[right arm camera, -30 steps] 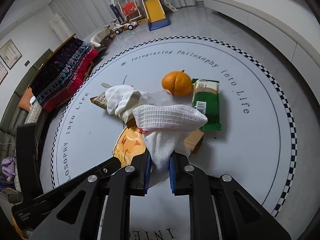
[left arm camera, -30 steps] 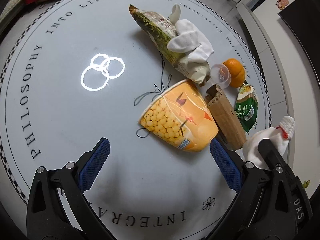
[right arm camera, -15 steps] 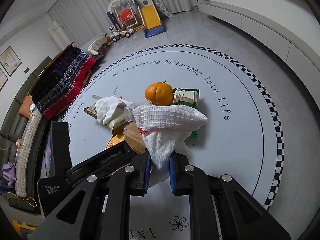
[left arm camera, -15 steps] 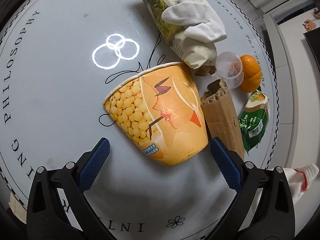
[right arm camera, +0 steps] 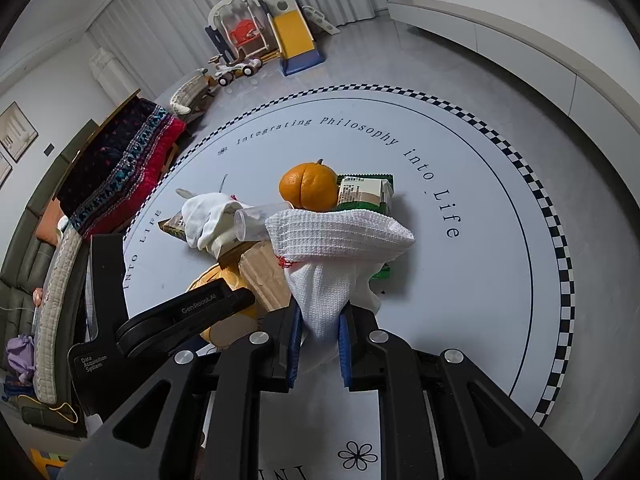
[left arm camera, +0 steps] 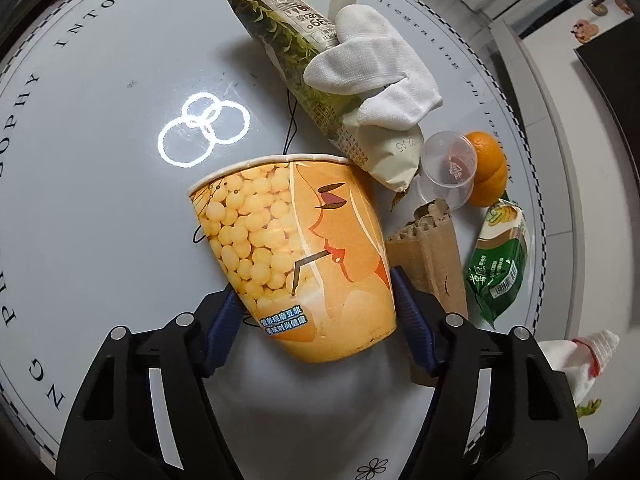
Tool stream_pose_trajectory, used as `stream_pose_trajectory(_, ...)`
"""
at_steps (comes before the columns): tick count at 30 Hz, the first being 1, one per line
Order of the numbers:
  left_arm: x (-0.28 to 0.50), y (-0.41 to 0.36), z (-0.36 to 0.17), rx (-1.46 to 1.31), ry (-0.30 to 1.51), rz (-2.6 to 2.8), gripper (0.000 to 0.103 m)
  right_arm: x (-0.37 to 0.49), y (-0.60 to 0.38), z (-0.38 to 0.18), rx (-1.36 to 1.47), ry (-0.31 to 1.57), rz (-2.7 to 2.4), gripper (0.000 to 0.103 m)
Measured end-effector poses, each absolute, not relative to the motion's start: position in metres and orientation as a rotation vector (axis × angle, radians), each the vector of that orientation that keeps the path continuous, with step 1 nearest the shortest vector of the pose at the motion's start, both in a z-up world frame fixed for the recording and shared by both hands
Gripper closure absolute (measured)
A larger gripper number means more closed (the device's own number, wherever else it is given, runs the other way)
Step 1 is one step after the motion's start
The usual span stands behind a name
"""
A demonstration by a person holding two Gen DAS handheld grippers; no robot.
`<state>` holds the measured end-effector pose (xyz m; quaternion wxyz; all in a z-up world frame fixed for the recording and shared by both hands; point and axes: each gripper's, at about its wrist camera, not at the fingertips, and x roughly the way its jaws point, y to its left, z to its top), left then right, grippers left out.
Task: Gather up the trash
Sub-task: 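Grasp the white sock with the right tool while the left tool grasps the yellow snack cup, then carry the snack cup and sock over the bin and release both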
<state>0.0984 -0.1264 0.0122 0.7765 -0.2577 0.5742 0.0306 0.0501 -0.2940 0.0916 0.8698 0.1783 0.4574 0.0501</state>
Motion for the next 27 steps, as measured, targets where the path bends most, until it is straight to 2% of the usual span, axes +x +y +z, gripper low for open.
stream_pose_trajectory(3,0.089,-0.12,0.015,-0.528,1.23,0.006,0.04,0.048,-0.286,0.091,0.369,0.961,0.113,0.086)
stream_pose_trajectory(4,0.087,-0.118,0.017,-0.504,1.218,-0.001,0.051,0.048,-0.284,0.091,0.368,0.961,0.116,0.086)
stream_pose_trajectory(16,0.04,-0.066,0.06,-0.357,1.055,-0.035,0.05,0.04,-0.224,0.098,0.321,0.981,0.162,0.086)
stream_pose_trajectory(27,-0.007,0.015,0.081,-0.319,0.95,0.028,0.05,0.032,-0.148,0.104,0.248,1.001,0.243,0.086)
